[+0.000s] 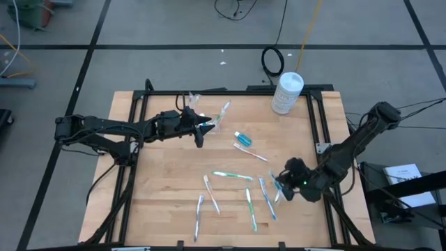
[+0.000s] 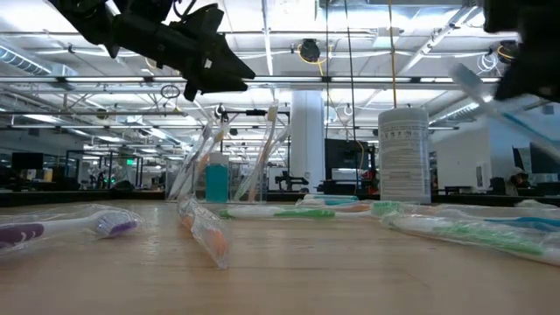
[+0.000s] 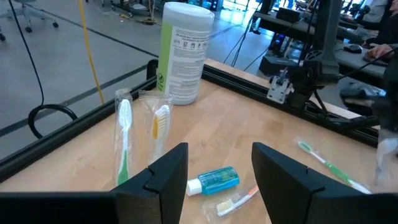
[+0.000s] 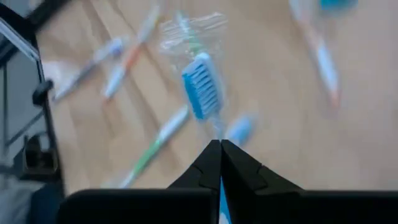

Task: Pick & Place toothbrushing station
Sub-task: Put the blue toothbrush into the transparent organizer

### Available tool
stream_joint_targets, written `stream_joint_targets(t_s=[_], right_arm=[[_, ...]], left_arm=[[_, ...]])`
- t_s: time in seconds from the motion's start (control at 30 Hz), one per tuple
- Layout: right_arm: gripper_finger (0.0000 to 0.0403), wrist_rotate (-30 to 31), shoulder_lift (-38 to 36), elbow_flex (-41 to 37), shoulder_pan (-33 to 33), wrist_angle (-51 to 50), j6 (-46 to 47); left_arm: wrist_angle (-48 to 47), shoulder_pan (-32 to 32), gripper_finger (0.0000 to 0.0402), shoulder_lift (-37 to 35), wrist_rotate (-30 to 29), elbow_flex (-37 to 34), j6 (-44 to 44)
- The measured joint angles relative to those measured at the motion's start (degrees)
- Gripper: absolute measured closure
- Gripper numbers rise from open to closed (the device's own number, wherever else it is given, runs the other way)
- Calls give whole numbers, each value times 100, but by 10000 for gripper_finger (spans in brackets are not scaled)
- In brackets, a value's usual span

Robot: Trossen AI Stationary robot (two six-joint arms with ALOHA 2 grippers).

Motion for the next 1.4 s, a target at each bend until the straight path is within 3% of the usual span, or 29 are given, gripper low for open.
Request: stream_joint_targets(t_s=[0.27, 0.43, 0.57, 0.7, 0.83, 1.03, 1.13, 1.4], right_arm=[[402, 1012, -60, 0, -943, 1092, -3059], [403, 1414, -47, 0, -1774, 2450, -4932], [403, 1271, 119, 2, -2511, 4071, -6287], [403, 135, 536, 4, -3204, 5745, -7543], [403, -1064, 1181, 4, -3829, 7428, -7963], [403, -2365, 2292, 10, -4560, 9429, -7827], [403, -2387, 2818, 111, -4816, 9804, -7631], [403, -2067, 3920, 897, -5289, 9605, -7829]], left_arm=[[16, -11, 218, 0, 4, 0, -4], [23, -11, 218, 0, 11, 0, -4], [43, -11, 218, 0, 47, 0, 104], [-87, -9, 218, -229, 27, -13, 448], [-217, -9, 218, -617, -2, 0, 680], [-840, 1, 218, -1319, -314, -1, 866], [-1014, 2, 218, -1519, -556, -2, 933], [-1190, 1, 218, -1637, -765, -2, 946]])
